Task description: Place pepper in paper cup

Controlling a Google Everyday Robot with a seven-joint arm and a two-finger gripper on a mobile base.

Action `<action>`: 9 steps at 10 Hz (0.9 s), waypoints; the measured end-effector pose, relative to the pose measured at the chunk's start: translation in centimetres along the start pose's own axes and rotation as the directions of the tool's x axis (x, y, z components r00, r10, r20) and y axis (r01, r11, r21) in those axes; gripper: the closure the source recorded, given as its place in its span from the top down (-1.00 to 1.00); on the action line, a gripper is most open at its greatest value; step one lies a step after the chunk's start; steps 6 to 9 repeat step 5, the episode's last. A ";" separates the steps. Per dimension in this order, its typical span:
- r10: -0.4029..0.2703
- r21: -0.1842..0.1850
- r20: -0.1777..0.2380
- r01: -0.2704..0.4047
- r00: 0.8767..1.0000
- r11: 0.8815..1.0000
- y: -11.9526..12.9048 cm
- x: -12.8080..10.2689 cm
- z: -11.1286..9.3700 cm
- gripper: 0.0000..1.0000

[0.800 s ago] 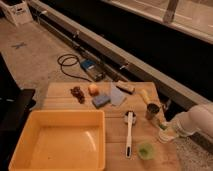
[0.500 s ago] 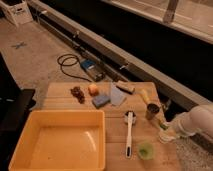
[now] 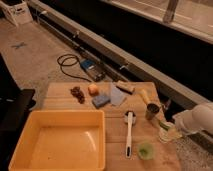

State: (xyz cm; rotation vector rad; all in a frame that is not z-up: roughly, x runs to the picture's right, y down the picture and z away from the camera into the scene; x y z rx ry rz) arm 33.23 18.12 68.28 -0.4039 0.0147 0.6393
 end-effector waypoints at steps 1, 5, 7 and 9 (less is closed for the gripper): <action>-0.004 0.017 0.002 0.004 1.000 1.000 -0.5 -0.3 -1.0 0.34; -0.006 0.061 0.008 0.005 1.000 0.998 -1.6 -1.1 -3.6 0.34; -0.006 0.061 0.008 0.005 1.000 0.998 -1.6 -1.1 -3.6 0.34; -0.006 0.061 0.008 0.005 1.000 0.998 -1.6 -1.1 -3.6 0.34</action>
